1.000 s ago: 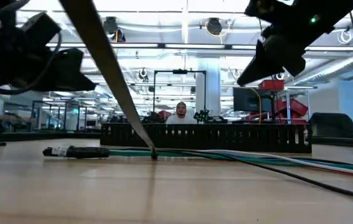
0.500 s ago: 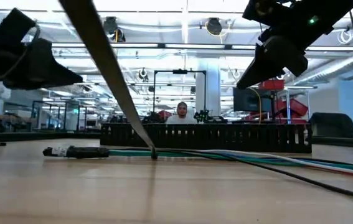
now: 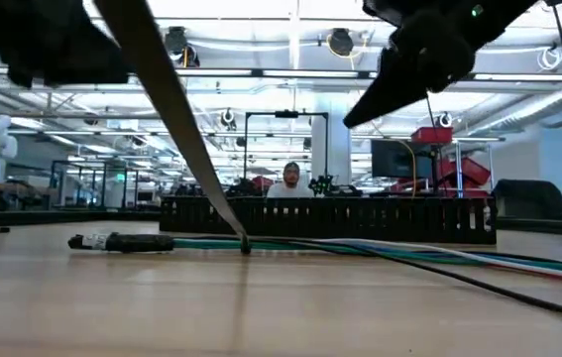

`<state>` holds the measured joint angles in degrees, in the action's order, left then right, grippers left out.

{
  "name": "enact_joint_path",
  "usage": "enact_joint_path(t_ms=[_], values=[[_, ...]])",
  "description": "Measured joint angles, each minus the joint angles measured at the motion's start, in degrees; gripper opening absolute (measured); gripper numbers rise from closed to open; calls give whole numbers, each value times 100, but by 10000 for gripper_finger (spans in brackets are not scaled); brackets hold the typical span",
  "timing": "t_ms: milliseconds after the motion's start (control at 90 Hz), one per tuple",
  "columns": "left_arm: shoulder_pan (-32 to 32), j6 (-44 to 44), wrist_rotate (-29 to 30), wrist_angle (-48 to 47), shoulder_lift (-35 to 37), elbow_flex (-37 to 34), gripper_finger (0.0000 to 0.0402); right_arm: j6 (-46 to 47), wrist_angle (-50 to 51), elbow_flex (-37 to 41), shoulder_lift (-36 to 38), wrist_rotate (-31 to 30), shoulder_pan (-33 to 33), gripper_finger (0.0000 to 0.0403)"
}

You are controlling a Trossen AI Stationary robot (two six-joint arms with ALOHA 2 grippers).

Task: Ziptie cables
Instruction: Wrap the cable wires with the black zip tie

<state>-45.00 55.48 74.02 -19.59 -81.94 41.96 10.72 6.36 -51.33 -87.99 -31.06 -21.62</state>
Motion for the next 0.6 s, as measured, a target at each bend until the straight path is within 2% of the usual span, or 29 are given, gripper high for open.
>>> enact_joint_path(t_ms=[89, 144, 178, 311, 389, 467, 600], values=[[130, -2358, -1089, 1993, -64, -4, 191, -104, -174, 0, 0, 248, -80, 8], [232, -3255, -1579, 2857, -134, -22, 191, -111, -196, 0, 0, 262, -158, 8], [300, -3543, -1666, 3179, -186, -22, 191, -106, -178, 0, 0, 262, -205, 8], [669, -3576, -1692, 3273, -389, -31, 191, 16, -73, 0, 0, 213, -413, 8], [904, -3463, -1766, 3269, -611, -67, 191, 83, -21, 0, 0, -116, -537, 8], [1133, -3357, -2060, 3474, -891, -101, 191, -32, -29, 0, 56, -873, -669, 8], [1395, -3383, -2308, 3940, -1327, -114, 191, -823, -289, 7, 542, -2676, -658, 8]])
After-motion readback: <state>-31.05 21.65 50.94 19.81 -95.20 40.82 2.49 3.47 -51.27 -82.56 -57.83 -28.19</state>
